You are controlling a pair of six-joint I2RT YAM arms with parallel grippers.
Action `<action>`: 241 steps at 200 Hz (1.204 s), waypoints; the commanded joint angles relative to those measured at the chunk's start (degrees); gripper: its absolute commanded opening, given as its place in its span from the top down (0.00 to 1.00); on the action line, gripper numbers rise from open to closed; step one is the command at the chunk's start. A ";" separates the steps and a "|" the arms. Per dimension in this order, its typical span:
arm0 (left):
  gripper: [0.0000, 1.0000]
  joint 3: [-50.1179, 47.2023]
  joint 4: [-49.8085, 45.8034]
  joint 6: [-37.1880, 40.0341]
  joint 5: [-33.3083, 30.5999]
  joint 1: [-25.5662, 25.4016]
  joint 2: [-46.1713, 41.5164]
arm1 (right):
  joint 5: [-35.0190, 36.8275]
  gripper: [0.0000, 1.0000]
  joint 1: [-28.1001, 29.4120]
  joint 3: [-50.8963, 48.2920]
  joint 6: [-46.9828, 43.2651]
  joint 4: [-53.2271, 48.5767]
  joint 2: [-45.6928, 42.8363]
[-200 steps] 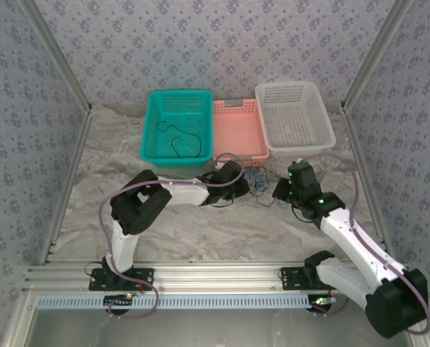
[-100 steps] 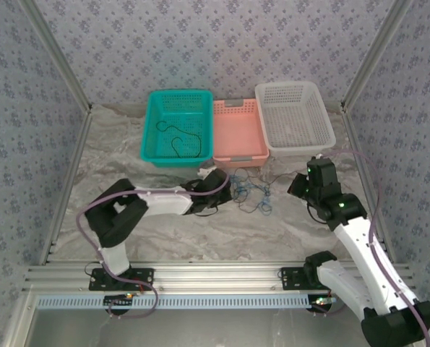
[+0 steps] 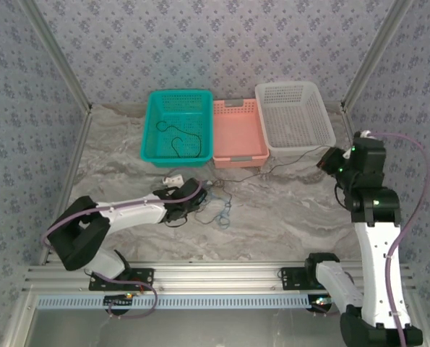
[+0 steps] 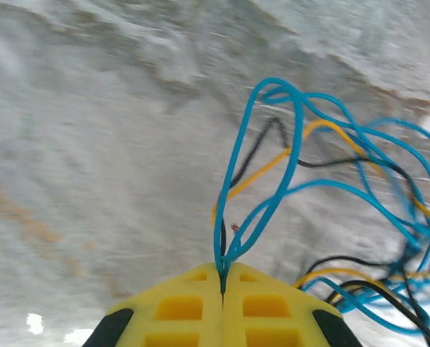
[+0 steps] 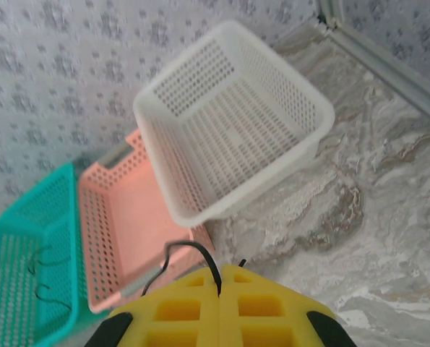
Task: Untangle the cables
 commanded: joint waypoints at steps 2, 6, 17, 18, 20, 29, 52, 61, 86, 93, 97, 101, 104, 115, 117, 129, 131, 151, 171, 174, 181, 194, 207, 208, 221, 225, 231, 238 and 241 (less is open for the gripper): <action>1.00 -2.89 -5.25 -0.18 -2.96 2.38 -3.60 | -6.84 1.00 -4.54 4.76 -0.24 -2.04 1.52; 1.00 -3.22 -5.32 0.08 -2.89 2.82 -4.09 | -7.51 1.00 -5.25 5.25 -0.14 -2.04 1.74; 1.00 -4.04 -5.55 0.69 -2.59 4.10 -5.35 | -8.77 1.00 -6.88 6.33 0.21 -1.98 2.29; 1.00 -4.12 -5.62 0.75 -2.57 4.17 -5.42 | -8.86 1.00 -7.01 6.42 0.22 -1.99 2.30; 1.00 -4.17 -5.78 0.89 -2.56 4.33 -5.66 | -9.03 1.00 -7.28 6.57 0.29 -1.89 2.38; 1.00 -4.54 -6.57 1.19 -2.96 5.00 -6.69 | -9.59 1.00 -8.46 7.08 0.55 -1.80 2.54; 1.00 -5.58 -6.84 2.64 -2.52 7.28 -8.85 | -12.88 1.00 -11.21 7.56 1.53 -0.18 3.29; 1.00 -5.85 -6.61 3.21 -2.09 8.28 -9.17 | -12.65 1.00 -11.37 7.91 1.30 0.53 3.56; 1.00 -5.53 -6.08 4.66 -0.81 10.58 -9.44 | -12.71 1.00 -11.49 8.21 1.23 0.90 4.17; 1.00 -5.27 -6.42 4.88 -1.01 11.03 -9.57 | -12.71 1.00 -11.65 8.09 1.23 0.65 4.26; 1.00 -5.24 -6.68 5.07 -1.14 11.42 -9.62 | -12.61 1.00 -11.96 8.13 1.17 0.48 4.35; 1.00 -5.09 -6.97 5.18 -1.26 11.84 -9.69 | -12.56 1.00 -12.33 8.17 1.19 0.29 4.49; 1.00 -5.01 -7.19 5.27 -1.31 12.14 -9.77 | -12.54 1.00 -12.70 8.24 1.11 0.17 4.51; 1.00 -5.19 -7.91 5.83 -1.22 13.97 -10.44 | -13.45 1.00 -14.70 8.52 1.10 0.03 4.76; 1.00 -5.23 -7.89 6.02 -1.12 14.27 -10.59 | -13.74 1.00 -15.09 8.57 1.08 0.09 4.75; 1.00 -5.57 -8.51 6.97 -0.62 16.59 -11.80 | -15.12 1.00 -17.07 8.91 1.09 -0.21 4.85; 1.00 -5.63 -8.59 7.14 -0.58 16.99 -12.03 | -15.21 1.00 -17.44 8.95 1.10 -0.23 4.82; 1.00 -6.68 -7.61 9.68 2.00 20.36 -15.17 | -16.77 1.00 -19.51 8.65 0.18 0.63 4.69; 1.00 -7.23 -3.04 14.21 6.06 20.45 -19.56 | -21.28 1.00 -17.49 4.94 -0.31 1.23 5.21; 1.00 -7.26 -2.17 14.86 6.66 20.37 -20.22 | -21.52 1.00 -16.74 4.25 -0.52 1.25 5.26; 1.00 -7.27 -0.76 16.39 7.41 20.11 -22.06 | -22.08 1.00 -14.71 1.09 -1.02 2.16 5.05; 1.00 -6.57 2.26 20.66 9.99 19.69 -24.45 | -21.87 1.00 -10.00 -4.90 -2.02 3.04 5.15; 1.00 -4.62 2.52 24.42 10.64 18.97 -25.40 | -21.12 1.00 -5.33 -12.75 -1.92 5.12 5.15; 1.00 -4.40 2.59 24.75 10.81 18.90 -25.37 | -21.10 1.00 -5.05 -13.32 -1.77 5.43 5.18; 1.00 -2.11 2.04 28.43 11.68 18.28 -24.99 | -21.18 1.00 -1.83 -20.86 0.05 9.21 5.21; 1.00 -1.45 1.52 29.15 11.62 18.13 -24.73 | -21.02 1.00 -0.93 -23.11 0.69 10.31 5.30; 1.00 -0.35 0.86 30.26 11.73 17.91 -24.29 | -20.83 1.00 0.08 -26.30 1.42 12.42 5.35; 1.00 0.90 0.05 31.22 11.41 17.29 -23.84 | -20.58 1.00 0.97 -29.68 2.33 15.37 5.67; 1.00 1.38 -0.47 31.51 11.03 17.02 -23.61 | -20.51 1.00 1.10 -30.87 2.65 16.20 5.88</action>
